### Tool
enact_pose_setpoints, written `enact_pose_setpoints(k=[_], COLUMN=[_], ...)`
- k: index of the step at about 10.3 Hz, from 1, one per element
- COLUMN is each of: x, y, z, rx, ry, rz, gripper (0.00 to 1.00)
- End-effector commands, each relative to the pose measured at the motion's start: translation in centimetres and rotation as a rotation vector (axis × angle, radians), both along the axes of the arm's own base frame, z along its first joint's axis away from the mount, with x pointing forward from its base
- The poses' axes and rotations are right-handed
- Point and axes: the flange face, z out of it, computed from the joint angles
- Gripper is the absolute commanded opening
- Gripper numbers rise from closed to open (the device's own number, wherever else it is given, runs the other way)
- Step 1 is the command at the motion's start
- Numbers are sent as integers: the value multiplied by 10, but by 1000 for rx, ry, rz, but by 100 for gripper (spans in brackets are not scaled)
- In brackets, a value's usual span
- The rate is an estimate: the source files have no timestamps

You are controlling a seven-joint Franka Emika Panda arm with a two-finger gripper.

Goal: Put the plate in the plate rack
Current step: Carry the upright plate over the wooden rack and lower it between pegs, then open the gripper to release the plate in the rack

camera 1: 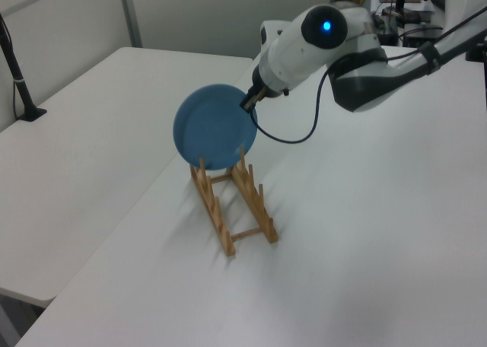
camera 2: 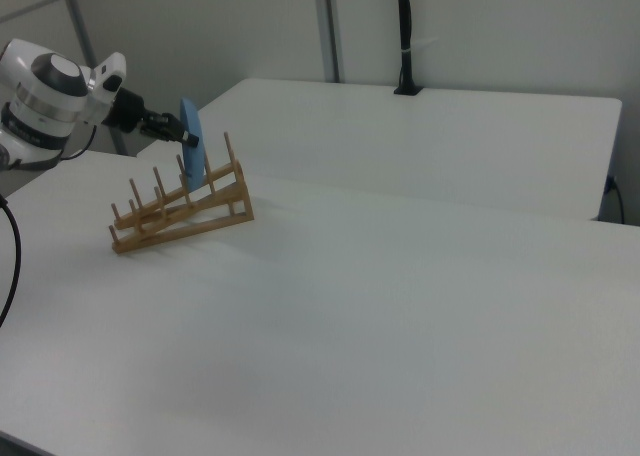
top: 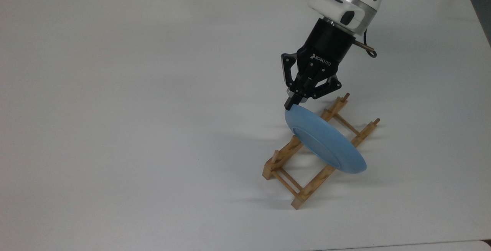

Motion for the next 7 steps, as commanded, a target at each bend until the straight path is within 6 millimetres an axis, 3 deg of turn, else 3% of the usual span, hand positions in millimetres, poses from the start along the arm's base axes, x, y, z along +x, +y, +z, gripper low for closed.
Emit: enact_pose_setpoints(k=[1,2,3,5,7], x=[-4,-4,-3,-3,-7], y=[3,4,4,5,3], z=[-9,-16,-18,-11,13], rx=[-9,-14,-15,4,60], ry=[-12,-2,-1,-9,-25], rz=[14,14,11,0,-22], gripper=[7,23,61,72,80])
